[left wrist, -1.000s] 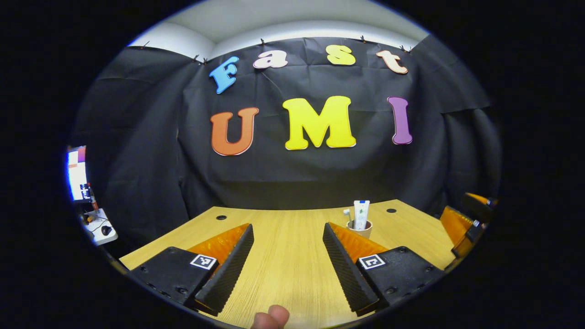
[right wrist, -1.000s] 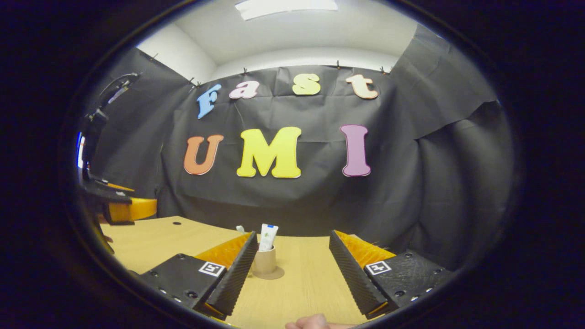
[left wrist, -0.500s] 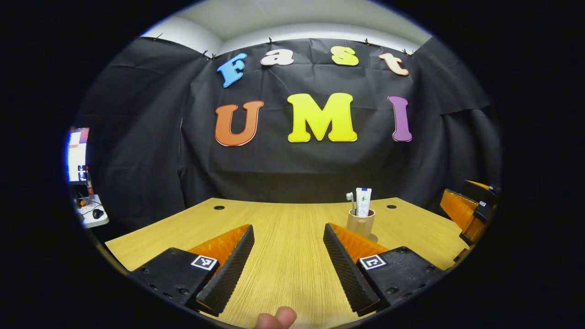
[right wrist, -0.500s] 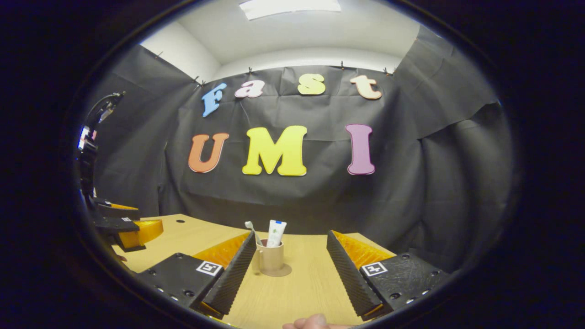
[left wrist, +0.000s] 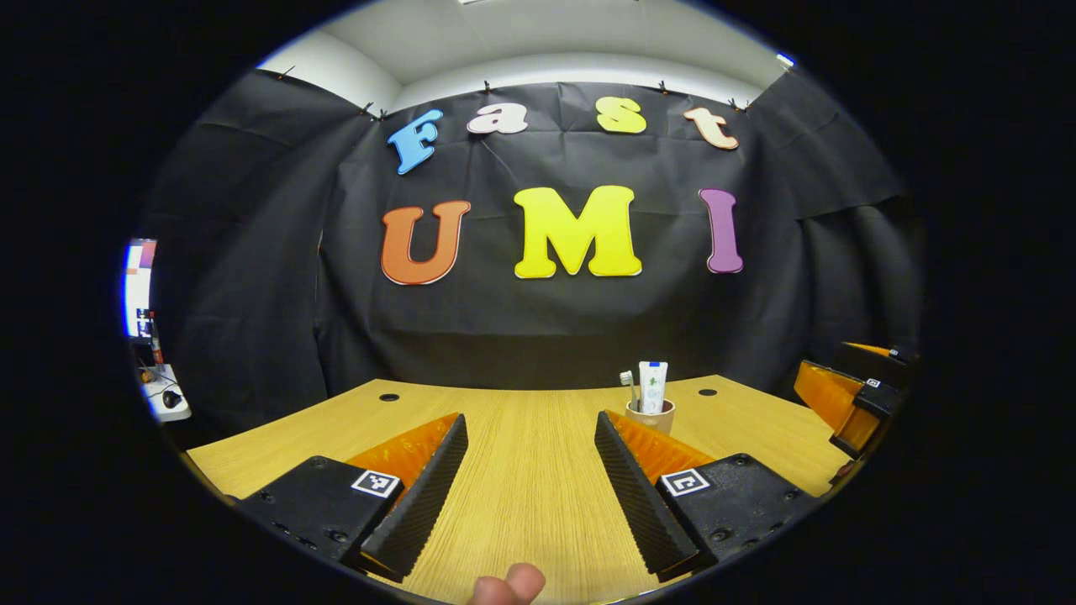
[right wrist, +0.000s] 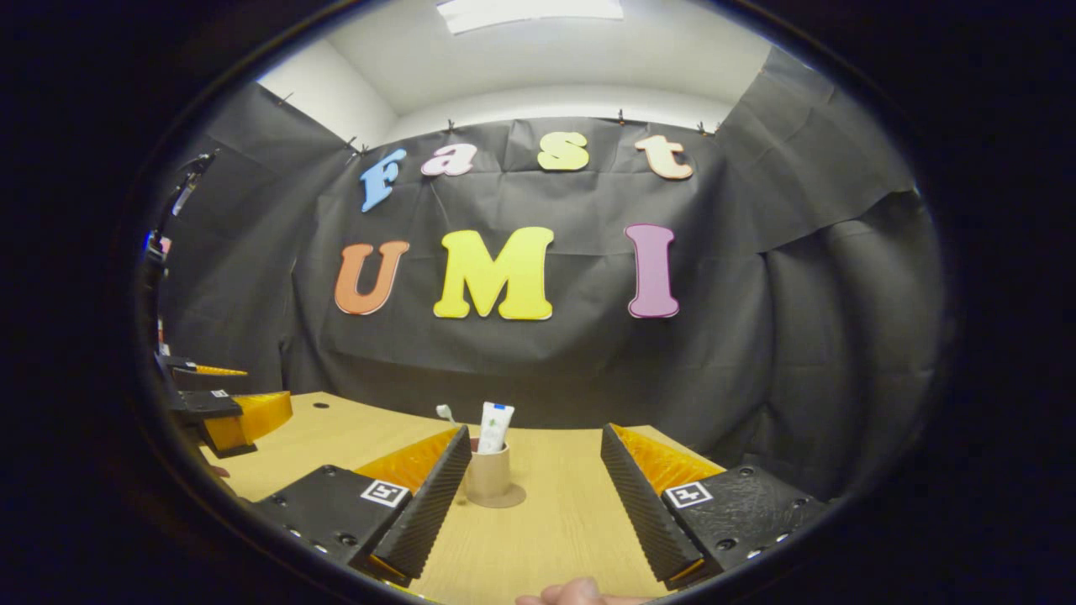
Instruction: Put the toothbrush and toothpaste on the desktop into the cup, then pick up the cup and place it on the coaster on the desktop.
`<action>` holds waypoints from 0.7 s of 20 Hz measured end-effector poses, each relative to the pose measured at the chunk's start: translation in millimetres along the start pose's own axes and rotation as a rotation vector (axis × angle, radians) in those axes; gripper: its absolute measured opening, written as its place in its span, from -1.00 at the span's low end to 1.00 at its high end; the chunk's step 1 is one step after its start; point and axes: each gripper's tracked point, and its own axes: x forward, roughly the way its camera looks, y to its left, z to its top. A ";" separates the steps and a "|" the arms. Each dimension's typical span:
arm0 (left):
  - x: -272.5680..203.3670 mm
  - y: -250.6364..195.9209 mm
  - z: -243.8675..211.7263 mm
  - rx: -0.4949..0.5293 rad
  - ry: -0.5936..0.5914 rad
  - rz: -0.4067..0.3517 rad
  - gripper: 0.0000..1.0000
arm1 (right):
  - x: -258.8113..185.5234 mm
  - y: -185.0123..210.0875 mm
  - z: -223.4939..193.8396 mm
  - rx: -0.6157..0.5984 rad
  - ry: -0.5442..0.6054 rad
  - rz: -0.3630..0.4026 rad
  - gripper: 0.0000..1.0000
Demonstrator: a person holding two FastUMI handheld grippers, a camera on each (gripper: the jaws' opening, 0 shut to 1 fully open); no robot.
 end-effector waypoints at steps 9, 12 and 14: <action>5.8 -7.9 5.7 -0.009 -0.015 -0.018 0.93 | 2.3 -9.3 -0.1 0.005 0.006 -0.019 0.89; 7.6 -9.2 5.1 -0.005 -0.021 -0.018 0.93 | 4.0 -11.4 -1.8 0.017 0.010 -0.026 0.92; 7.6 -7.5 3.8 -0.007 -0.019 -0.014 0.93 | 5.3 -11.4 -4.1 0.018 0.017 -0.026 0.89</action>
